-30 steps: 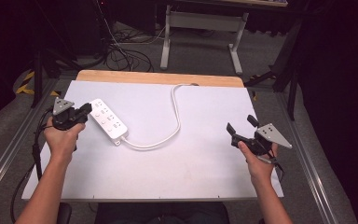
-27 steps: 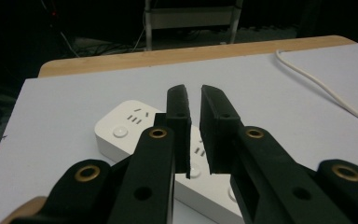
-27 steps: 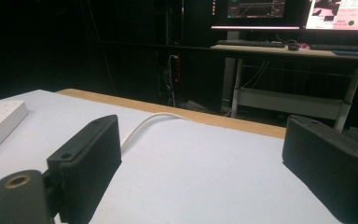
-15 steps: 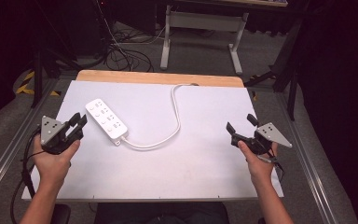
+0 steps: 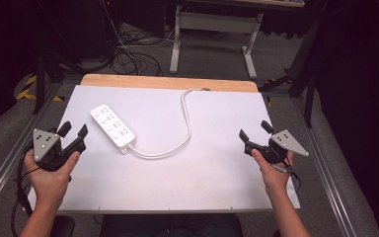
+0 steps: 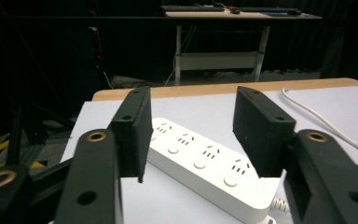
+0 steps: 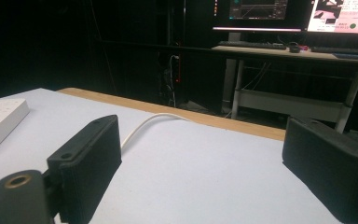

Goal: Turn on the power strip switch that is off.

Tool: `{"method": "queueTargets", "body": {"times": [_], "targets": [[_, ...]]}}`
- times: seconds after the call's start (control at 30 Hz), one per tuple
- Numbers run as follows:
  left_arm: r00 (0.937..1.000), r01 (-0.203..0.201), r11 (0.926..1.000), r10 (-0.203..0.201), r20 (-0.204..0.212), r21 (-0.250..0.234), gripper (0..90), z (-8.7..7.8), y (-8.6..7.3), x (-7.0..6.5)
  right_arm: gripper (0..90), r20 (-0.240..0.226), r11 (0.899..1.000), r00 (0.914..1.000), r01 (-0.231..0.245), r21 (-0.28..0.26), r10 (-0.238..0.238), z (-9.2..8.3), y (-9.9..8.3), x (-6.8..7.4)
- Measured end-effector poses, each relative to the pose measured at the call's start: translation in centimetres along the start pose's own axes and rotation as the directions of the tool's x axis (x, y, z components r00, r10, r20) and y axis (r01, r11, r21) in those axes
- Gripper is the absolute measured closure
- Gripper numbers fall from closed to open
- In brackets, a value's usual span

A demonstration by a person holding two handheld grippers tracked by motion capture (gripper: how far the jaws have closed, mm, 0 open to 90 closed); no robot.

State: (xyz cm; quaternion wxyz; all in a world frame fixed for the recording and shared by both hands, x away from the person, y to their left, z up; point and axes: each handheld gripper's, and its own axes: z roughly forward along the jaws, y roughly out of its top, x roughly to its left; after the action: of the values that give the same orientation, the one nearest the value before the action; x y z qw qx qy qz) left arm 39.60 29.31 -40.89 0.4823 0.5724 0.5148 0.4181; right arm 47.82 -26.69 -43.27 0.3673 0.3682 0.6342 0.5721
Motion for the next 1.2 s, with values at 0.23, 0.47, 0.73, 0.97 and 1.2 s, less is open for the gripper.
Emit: {"method": "queueTargets", "body": {"times": [0.23, 0.47, 0.73, 0.97, 1.2], "targets": [[0.9993, 0.025, 0.9997, -0.025, -0.027, -0.002, 33.6, 0.20, -0.05, 0.25, 12.3, -0.002, 1.000, 1.0000, 0.002, -0.001, -0.002, -0.08, 0.01, -0.03], [0.9957, 0.038, 0.9987, -0.040, -0.083, -0.033, 12.7, 0.36, -0.18, 0.21, 12.3, 0.000, 1.000, 1.0000, 0.002, -0.004, -0.002, -0.16, 0.05, -0.05], [0.9954, 0.015, 0.9991, -0.019, -0.094, -0.040, 3.3, 0.45, -0.47, 0.19, 12.3, 0.000, 1.000, 1.0000, 0.000, -0.004, 0.000, -0.18, 0.05, -0.04], [0.9937, 0.009, 0.9994, -0.013, -0.112, -0.035, 2.9, 0.59, -0.71, 0.33, 12.2, 0.001, 1.000, 1.0000, 0.002, -0.005, -0.002, -0.18, 0.06, -0.05], [0.9943, 0.001, 0.9993, -0.005, -0.107, -0.036, 3.7, 0.60, -0.86, 0.41, 11.7, 0.002, 1.000, 1.0000, 0.004, -0.007, -0.004, -0.23, 0.08, -0.04]]}}
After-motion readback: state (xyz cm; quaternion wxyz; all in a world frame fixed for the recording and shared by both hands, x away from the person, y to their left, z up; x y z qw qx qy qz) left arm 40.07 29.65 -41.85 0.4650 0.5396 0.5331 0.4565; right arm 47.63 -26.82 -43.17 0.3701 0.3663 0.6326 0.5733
